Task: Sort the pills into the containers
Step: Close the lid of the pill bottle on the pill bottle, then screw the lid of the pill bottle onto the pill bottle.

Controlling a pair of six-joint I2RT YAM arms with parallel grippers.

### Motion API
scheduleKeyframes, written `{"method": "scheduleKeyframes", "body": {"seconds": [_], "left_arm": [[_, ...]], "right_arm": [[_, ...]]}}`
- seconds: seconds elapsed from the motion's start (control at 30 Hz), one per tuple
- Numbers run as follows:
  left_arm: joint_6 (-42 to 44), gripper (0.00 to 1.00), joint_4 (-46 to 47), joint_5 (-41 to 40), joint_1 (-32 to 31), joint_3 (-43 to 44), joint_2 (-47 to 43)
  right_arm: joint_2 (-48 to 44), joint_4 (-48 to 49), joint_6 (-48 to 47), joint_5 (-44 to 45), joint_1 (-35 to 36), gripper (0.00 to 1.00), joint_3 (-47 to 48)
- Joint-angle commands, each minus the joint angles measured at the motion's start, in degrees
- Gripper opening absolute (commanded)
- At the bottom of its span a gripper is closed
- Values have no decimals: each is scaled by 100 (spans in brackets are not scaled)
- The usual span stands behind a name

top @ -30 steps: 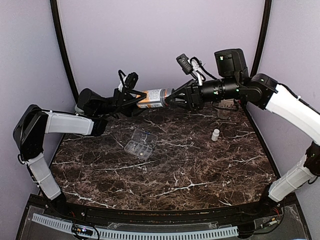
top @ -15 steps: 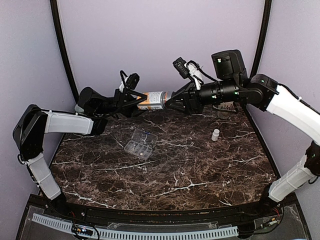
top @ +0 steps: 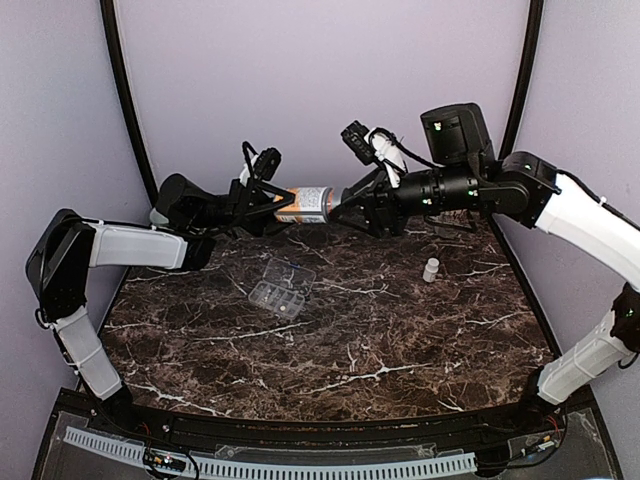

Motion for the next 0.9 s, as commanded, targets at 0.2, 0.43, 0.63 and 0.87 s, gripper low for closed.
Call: {"method": "scheduleKeyframes", "body": {"seconds": [0.2, 0.43, 0.63, 0.87], "left_arm": [[-153, 0, 305, 80, -139, 306, -132], [-199, 0, 386, 32, -139, 332, -119], [50, 0, 249, -31, -147, 314, -220], [767, 0, -444, -16, -163, 262, -469]], "right_arm": [[-136, 9, -417, 442, 267, 32, -311], [-44, 104, -257, 365, 269, 31, -273], [153, 268, 274, 33, 269, 29, -129], [265, 416, 1000, -568, 65, 26, 54]]}}
